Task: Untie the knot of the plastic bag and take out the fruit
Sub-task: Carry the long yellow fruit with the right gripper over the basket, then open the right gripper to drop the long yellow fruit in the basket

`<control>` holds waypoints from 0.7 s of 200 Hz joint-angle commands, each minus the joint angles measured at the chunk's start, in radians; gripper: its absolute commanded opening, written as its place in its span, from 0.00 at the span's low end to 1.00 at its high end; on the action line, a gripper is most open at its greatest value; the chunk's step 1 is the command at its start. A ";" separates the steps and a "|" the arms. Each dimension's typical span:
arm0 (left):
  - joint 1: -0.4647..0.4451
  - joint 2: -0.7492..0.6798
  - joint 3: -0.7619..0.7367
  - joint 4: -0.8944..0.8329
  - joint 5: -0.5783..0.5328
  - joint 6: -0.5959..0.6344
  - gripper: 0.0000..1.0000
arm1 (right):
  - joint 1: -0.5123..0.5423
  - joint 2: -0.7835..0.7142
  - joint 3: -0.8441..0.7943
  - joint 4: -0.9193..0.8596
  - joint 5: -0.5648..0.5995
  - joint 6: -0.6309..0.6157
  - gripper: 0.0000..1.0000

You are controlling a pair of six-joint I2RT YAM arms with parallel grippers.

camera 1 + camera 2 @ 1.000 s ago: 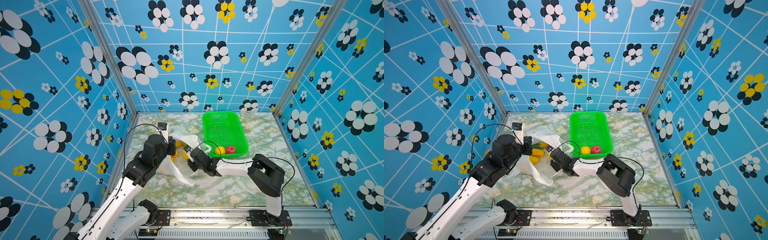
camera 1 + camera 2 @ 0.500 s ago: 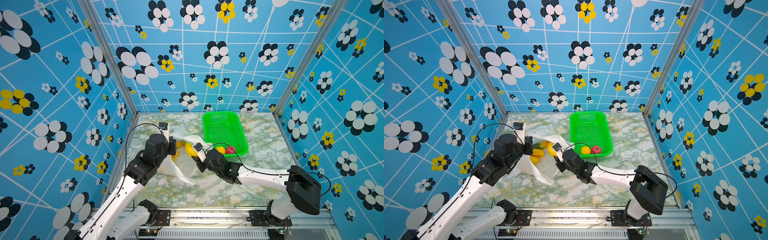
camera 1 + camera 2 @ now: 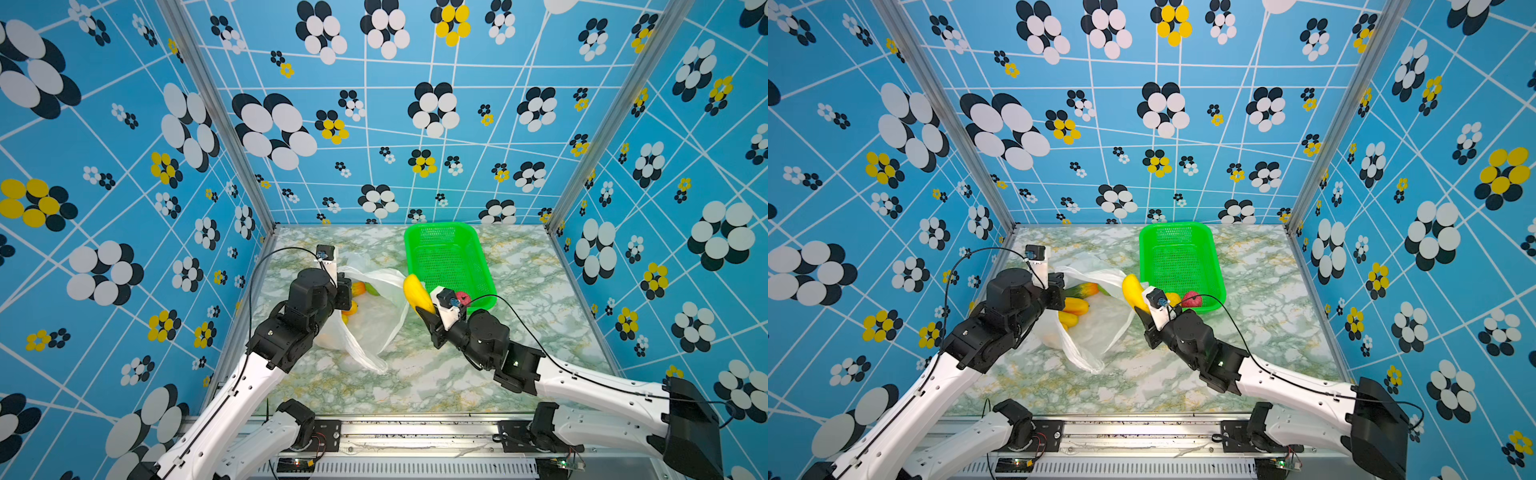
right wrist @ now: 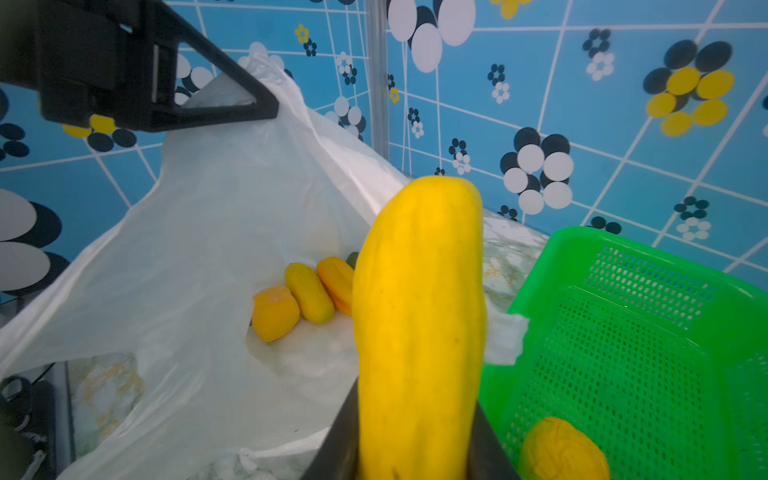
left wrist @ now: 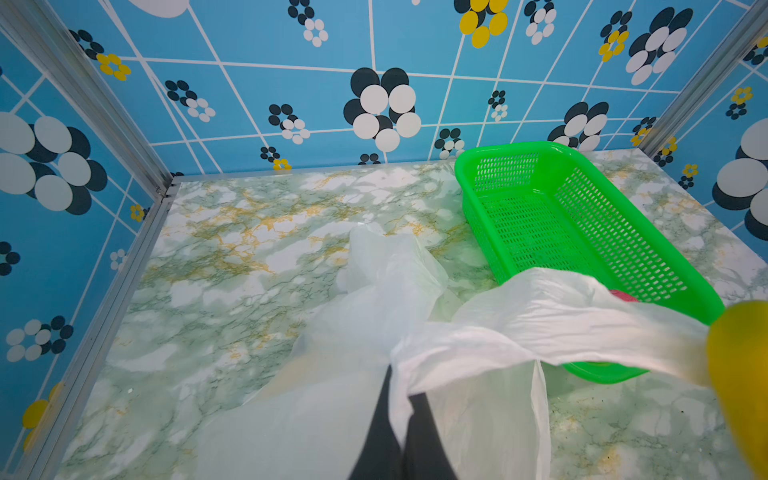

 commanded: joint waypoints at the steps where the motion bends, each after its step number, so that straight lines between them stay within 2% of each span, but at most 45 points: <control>1: 0.008 -0.024 -0.014 -0.003 -0.009 -0.014 0.00 | -0.046 -0.040 -0.024 0.015 0.131 0.006 0.23; 51: 0.007 -0.029 -0.018 -0.001 -0.009 -0.015 0.00 | -0.233 0.043 0.045 -0.132 0.186 0.139 0.24; 103: 0.007 -0.028 -0.015 -0.004 -0.010 -0.015 0.00 | -0.431 0.327 0.277 -0.463 0.182 0.219 0.26; 140: 0.006 -0.019 -0.013 -0.006 -0.007 -0.015 0.00 | -0.507 0.529 0.407 -0.580 0.132 0.223 0.27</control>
